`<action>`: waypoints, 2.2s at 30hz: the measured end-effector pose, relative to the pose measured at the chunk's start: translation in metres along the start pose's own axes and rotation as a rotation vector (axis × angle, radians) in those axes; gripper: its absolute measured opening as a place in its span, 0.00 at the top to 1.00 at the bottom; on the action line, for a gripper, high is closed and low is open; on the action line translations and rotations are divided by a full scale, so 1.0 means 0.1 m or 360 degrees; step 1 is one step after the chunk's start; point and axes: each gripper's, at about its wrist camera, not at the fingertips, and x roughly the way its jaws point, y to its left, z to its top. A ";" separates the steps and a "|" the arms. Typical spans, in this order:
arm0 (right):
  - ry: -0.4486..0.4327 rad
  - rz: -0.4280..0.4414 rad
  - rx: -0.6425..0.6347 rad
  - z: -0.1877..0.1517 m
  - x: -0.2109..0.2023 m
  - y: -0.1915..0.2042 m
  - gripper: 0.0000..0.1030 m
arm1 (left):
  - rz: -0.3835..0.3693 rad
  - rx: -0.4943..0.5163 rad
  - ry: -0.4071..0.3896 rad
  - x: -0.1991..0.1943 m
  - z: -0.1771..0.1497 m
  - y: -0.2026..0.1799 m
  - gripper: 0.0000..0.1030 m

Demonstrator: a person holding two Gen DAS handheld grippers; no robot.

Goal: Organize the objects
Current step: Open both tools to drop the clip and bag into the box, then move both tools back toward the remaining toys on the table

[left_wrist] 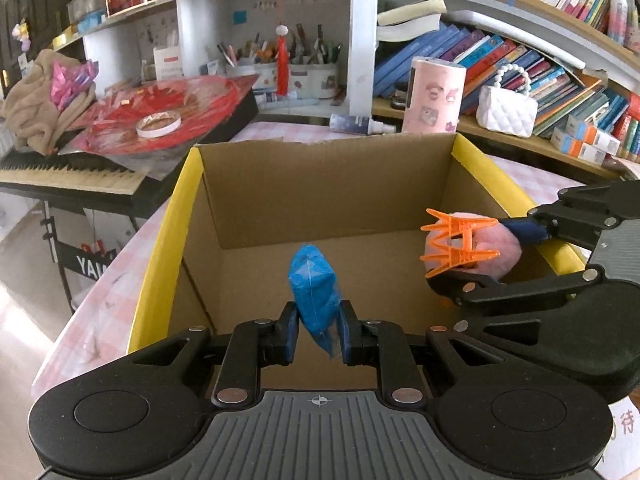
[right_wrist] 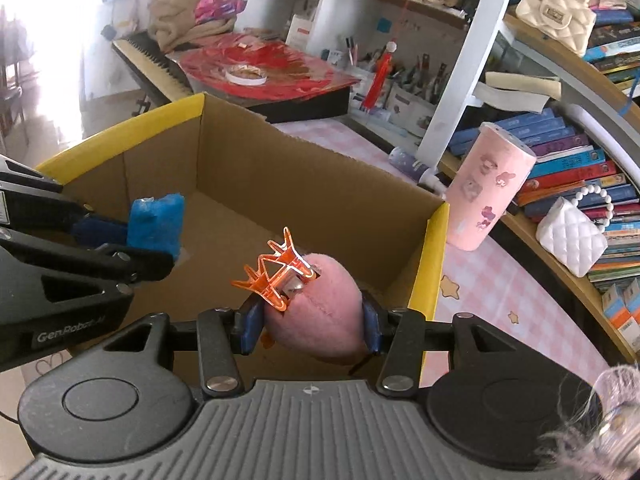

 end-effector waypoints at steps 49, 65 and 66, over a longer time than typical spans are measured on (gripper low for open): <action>0.0004 -0.0415 0.0744 -1.15 -1.69 0.87 0.17 | 0.0026 -0.0105 -0.0076 -1.55 -1.20 0.17 0.15; 0.0081 -0.0529 0.0917 -1.59 -2.07 0.97 0.10 | -0.0170 0.0018 -0.0018 -1.69 -1.50 -0.10 0.11; 0.0089 -0.0542 0.0930 -1.63 -2.10 0.97 0.10 | -0.0185 0.0025 -0.0012 -1.69 -1.51 -0.12 0.12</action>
